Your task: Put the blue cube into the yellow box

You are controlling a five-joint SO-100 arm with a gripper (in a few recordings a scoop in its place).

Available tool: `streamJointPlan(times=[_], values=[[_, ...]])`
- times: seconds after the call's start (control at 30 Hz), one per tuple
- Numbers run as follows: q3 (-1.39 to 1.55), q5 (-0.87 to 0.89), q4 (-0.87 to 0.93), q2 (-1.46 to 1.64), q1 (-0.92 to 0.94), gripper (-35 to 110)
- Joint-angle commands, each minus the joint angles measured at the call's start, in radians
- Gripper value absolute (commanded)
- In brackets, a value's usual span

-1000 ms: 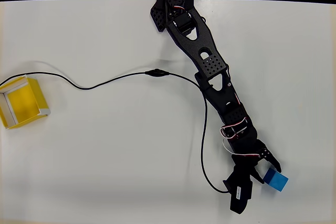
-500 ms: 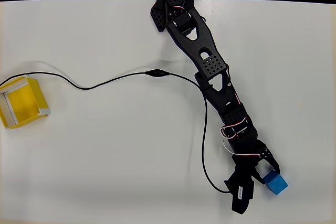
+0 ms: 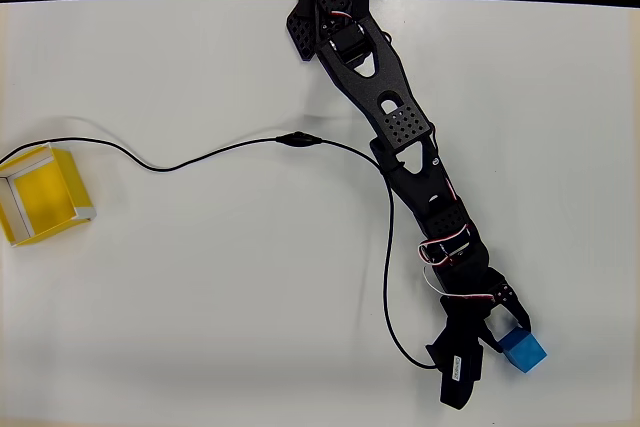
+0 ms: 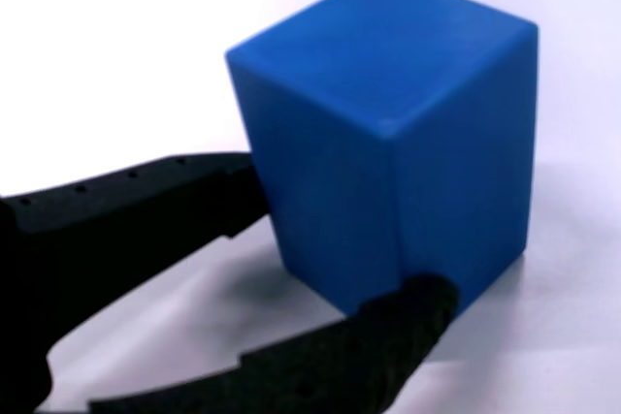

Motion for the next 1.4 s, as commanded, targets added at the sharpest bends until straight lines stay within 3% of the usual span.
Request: streamJointPlan(times=[0.0,0.83,1.37], values=[[-0.098,-0.026,-0.008,0.123,0.011,18],[0.285,-0.029,0.023,0.581,0.127,17],[0.893,-0.023,-0.132,1.043,0.175,18]])
